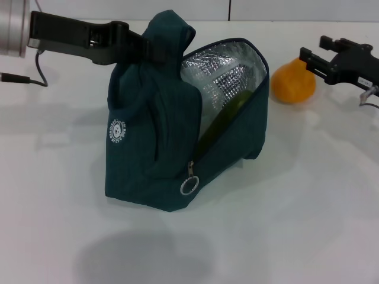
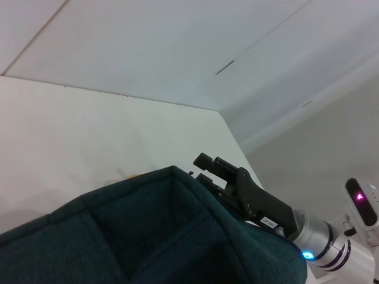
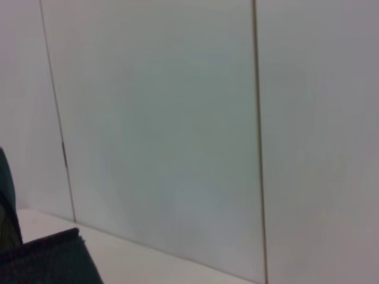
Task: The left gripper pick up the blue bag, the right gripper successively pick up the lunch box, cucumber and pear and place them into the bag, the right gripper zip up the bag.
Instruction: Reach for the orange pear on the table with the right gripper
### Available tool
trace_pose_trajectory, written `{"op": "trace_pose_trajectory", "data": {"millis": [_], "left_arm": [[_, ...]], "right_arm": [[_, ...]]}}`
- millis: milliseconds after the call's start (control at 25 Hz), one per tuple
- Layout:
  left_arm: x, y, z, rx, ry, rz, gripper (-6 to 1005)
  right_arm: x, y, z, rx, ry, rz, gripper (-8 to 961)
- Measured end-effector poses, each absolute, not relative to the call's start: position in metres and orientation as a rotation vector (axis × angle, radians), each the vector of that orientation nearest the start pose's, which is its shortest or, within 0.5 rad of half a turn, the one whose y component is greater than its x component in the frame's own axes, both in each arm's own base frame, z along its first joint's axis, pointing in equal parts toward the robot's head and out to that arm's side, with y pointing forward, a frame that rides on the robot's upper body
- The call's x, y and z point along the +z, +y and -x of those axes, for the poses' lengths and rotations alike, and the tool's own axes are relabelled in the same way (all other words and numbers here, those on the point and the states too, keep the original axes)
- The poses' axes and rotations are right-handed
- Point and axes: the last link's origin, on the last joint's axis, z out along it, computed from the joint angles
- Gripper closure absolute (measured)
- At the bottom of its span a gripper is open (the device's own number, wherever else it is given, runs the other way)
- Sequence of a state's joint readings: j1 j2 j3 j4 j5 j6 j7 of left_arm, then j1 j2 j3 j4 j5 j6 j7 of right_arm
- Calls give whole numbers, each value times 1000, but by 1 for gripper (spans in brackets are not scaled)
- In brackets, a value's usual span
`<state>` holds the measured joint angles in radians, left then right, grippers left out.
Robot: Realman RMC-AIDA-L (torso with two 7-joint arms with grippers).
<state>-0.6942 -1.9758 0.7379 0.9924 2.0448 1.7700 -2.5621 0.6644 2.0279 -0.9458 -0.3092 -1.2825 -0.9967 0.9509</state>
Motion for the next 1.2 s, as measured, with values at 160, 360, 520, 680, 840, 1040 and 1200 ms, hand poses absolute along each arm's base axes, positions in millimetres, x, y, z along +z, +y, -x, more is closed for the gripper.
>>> {"op": "trace_pose_trajectory", "data": {"millis": [160,360,520,680,840,1040,1200], "left_arm": [[81,373,180,-612,-1622,2602,958],[81,373,179,-612,-1621,2603,958],[81,373,179,-612,-1620,2603,958],[81,374,178,-612,-1617,2606,958],[81,374,177,-612,-1614,2608,958],[81,374,178,-612,-1618,2605,958],[82,372,181,-612,-1626,2597,958]], "right_arm": [[-14,415,-254,673,511,2233,326],[-14,417,-254,653,501,2231,570],[-14,418,-254,645,496,2229,723],[-14,419,-254,640,497,2226,879],[-13,419,-254,640,497,2224,924],[0,414,-256,749,518,2159,931],[23,405,-253,934,499,2088,938]]}}
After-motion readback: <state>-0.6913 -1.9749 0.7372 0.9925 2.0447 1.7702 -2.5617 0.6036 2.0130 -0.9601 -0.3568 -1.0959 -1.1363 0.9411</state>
